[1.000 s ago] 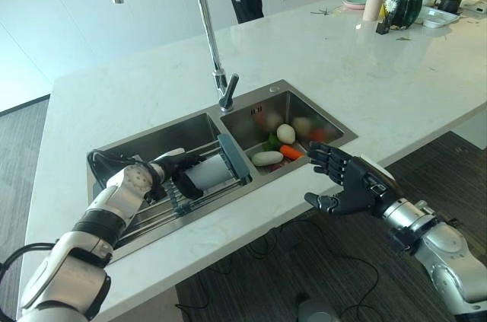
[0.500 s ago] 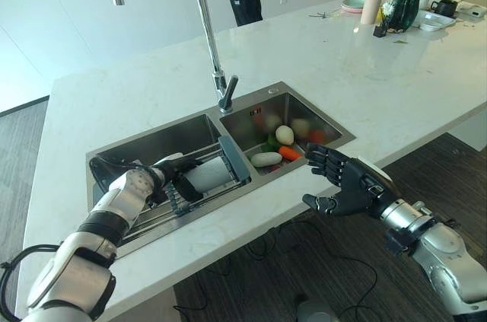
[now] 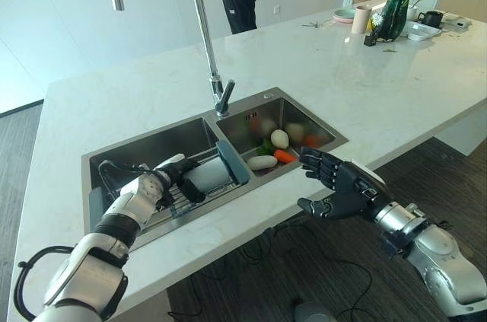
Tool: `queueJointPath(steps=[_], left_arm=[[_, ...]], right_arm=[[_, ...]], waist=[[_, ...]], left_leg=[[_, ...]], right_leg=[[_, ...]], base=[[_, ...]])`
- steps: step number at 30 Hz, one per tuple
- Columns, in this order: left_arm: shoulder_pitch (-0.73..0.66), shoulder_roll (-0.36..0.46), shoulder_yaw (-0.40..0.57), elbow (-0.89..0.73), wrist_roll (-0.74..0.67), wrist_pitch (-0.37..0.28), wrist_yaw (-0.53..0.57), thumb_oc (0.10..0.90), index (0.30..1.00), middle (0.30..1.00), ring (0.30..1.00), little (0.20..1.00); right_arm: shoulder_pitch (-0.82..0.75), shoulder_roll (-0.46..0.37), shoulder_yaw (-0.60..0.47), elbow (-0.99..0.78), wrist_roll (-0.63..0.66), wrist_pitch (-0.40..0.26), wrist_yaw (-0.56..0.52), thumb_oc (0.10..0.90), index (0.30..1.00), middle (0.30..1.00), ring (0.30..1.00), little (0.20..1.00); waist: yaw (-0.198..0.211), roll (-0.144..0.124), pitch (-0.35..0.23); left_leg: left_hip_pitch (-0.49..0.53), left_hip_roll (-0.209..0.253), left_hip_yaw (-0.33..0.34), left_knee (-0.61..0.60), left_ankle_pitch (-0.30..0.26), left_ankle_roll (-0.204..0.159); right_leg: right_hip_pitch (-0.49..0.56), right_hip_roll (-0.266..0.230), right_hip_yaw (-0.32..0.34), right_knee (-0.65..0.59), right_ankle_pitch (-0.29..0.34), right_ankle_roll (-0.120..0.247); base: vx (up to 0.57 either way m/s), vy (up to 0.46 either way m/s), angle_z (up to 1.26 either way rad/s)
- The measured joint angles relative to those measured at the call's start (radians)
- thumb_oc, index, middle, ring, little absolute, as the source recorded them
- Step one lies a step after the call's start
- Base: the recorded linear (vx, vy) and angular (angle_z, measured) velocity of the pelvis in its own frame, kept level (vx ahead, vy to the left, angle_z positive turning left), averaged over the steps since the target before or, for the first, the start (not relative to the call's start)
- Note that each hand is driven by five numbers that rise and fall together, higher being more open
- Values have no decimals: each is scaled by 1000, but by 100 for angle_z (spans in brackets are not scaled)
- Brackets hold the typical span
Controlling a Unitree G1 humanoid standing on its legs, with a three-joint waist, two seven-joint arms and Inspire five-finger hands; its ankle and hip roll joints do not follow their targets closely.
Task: Place the dishes in the dishwasher.
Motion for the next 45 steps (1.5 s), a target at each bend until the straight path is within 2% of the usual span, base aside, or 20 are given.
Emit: queueJointPath(steps=[8, 11, 14, 17, 19, 21, 22, 23, 25, 29, 31, 33, 35, 37, 41, 43, 45], left_arm=[[10, 7, 0, -3, -39, -8, 41, 400, 300, 300, 300, 300], [49, 24, 6, -52, -64, -25, 69, 400, 300, 300, 300, 300], [114, 36, 65, -121, -125, -48, 108, 400, 300, 300, 300, 300], [206, 36, 168, -265, -194, -85, 180, 400, 300, 300, 300, 300], [312, 36, 282, -428, -195, -92, 236, 400, 300, 300, 300, 300], [376, 34, 338, -508, -195, -92, 266, 400, 300, 300, 300, 300], [466, 11, 420, -638, -196, -106, 298, 400, 300, 300, 300, 300], [462, 11, 420, -642, -196, -131, 323, 400, 300, 300, 300, 300], [466, 6, 430, -644, -196, -134, 367, 400, 300, 300, 300, 300], [497, 1, 501, -684, -208, -166, 448, 400, 300, 300, 300, 300], [539, -38, 556, -741, -245, -238, 510, 400, 300, 300, 300, 300], [555, -97, 582, -821, -265, -277, 536, 400, 300, 300, 300, 300], [574, -122, 582, -881, -274, -310, 544, 400, 300, 300, 300, 300], [621, -151, 589, -967, -275, -364, 543, 400, 300, 300, 300, 300], [719, -197, 626, -1056, -311, -425, 502, 400, 300, 300, 300, 300], [826, -248, 644, -1121, -317, -425, 467, 400, 300, 300, 300, 300], [898, -249, 671, -1112, -360, -427, 447, 400, 300, 300, 300, 300]], right_arm=[[9, 0, 0, -1, -17, 0, -2, 800, 900, 900, 900, 900], [11, 0, -3, -1, -17, 0, -2, 800, 900, 900, 900, 900], [15, 0, -6, -1, -17, -1, -2, 800, 900, 900, 900, 900], [24, 6, -18, 0, -29, -1, -10, 800, 900, 900, 900, 900], [43, 37, -34, -1, -36, -4, -20, 800, 900, 900, 900, 900], [49, 47, -37, -2, -37, -4, -23, 800, 900, 900, 900, 900], [56, 65, -51, -7, -37, -5, -27, 800, 900, 900, 900, 900], [55, 69, -55, -4, -38, -4, -41, 800, 900, 900, 900, 900], [48, 88, -55, -6, -38, -5, -43, 800, 900, 900, 900, 900], [47, 123, -53, -8, -40, -6, -50, 800, 900, 900, 900, 900], [48, 130, -56, -9, -67, -12, -74, 800, 900, 900, 900, 900], [50, 160, -56, -10, -77, -13, -82, 800, 900, 900, 900, 900], [51, 165, -55, -19, -77, -14, -82, 800, 900, 900, 900, 900], [56, 167, -60, -47, -76, -34, -85, 800, 900, 900, 900, 900], [57, 181, -67, -108, -70, -109, -103, 800, 900, 900, 900, 900], [101, 196, -91, -174, -34, -159, -106, 800, 900, 900, 900, 900], [113, 194, -102, -191, -11, -206, -106, 800, 900, 900, 900, 900]], waist=[[3, -1, -1], [4, -2, 0], [11, -3, 1], [35, -12, 3], [74, -20, 7], [90, -25, 12], [99, -36, 17], [115, -42, 21], [146, -44, 22], [172, -56, 29], [174, -57, 29], [188, -61, 31], [197, -64, 32], [206, -63, 33], [236, -58, 37], [268, -56, 39], [318, -55, 40]], left_leg=[[-11, 5, 1, 19, -9, 5], [-13, 5, 0, 18, -11, 2], [-19, 5, -3, 18, -11, 1], [-29, 4, -19, 18, -11, 2], [-33, 3, -35, 17, -7, 7], [-38, -1, -52, 16, -6, 9], [-42, -5, -67, 18, -7, 7], [-45, -10, -78, 14, 2, 12], [-44, -13, -84, 14, 2, 13], [-43, -22, -103, 12, 3, 14], [-43, -32, -109, 2, 9, 20], [-43, -34, -115, 1, 8, 20], [-46, -36, -127, 1, 12, 21], [-48, -41, -140, -1, 14, 19], [-68, -45, -184, -3, 22, 6], [-67, -49, -212, -11, 33, 4], [-66, -51, -231, -20, 42, -4]], right_leg=[[-3, 1, 0, 3, 4, -4], [-5, 1, -1, 3, 3, -3], [-8, 1, -4, 3, 2, -3], [-10, -1, -22, 1, 0, -5], [-3, -3, -40, -3, -3, -6], [7, -6, -53, -6, -7, -4], [7, -9, -71, -11, -10, -5], [8, -14, -80, -9, -13, -4], [13, -18, -87, -9, -16, -1], [24, -26, -106, -11, -20, -1], [25, -35, -115, -12, -21, 3], [28, -38, -123, -12, -23, 4], [32, -39, -130, -12, -25, 5], [35, -40, -141, -13, -29, 3], [42, -43, -181, -8, -39, -1], [60, -43, -214, -23, -43, -6], [67, -44, -240, -14, -55, -11]], base=[[0, 0, 0], [0, 0, 0], [1, 3, 1], [7, -1, 14], [5, -14, 23], [6, -21, 29], [8, -24, 42], [11, -28, 36], [17, -27, 22], [12, -21, 14], [12, -33, 13], [-3, -54, 11], [-6, -68, 15], [-4, -73, 18], [-17, -126, 29], [-22, -112, 45], [-39, -128, 45]])
